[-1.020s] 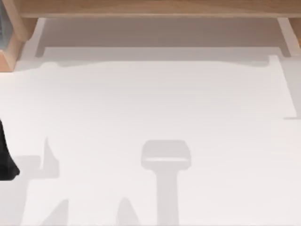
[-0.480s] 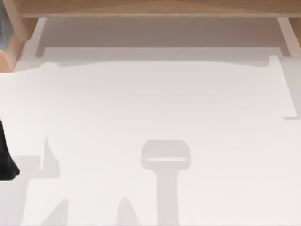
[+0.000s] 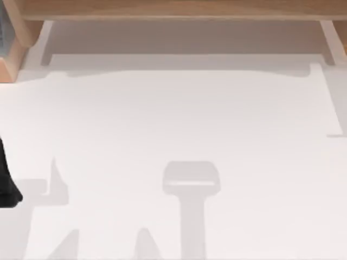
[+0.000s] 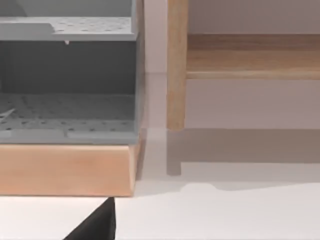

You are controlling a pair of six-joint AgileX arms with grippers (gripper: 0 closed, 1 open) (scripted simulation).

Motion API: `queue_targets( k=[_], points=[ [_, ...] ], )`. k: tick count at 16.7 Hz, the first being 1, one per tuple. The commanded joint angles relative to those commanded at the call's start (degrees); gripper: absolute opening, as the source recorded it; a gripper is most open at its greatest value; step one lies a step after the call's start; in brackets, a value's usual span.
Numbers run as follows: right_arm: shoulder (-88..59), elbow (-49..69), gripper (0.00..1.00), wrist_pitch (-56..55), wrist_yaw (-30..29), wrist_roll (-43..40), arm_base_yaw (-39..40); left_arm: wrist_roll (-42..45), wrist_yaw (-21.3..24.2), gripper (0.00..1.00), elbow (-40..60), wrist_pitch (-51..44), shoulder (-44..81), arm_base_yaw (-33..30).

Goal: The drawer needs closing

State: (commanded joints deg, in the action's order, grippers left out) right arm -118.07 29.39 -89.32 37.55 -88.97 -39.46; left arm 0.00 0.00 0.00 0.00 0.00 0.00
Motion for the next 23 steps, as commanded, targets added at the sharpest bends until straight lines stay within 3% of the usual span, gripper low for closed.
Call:
queue_targets(
  k=[3, 16, 23],
  points=[
    [0.0, 0.0, 1.0, 0.0, 0.0, 0.0, 0.0, 0.0, 0.0, 1.0, 0.0, 0.0, 0.0, 0.0],
    [0.0, 0.0, 0.02, 0.0, 0.0, 0.0, 0.0, 0.0, 0.0, 1.0, 0.0, 0.0, 0.0, 0.0],
    [0.0, 0.0, 0.0, 0.0, 0.0, 0.0, 0.0, 0.0, 0.0, 1.0, 0.0, 0.0, 0.0, 0.0]
  ],
)
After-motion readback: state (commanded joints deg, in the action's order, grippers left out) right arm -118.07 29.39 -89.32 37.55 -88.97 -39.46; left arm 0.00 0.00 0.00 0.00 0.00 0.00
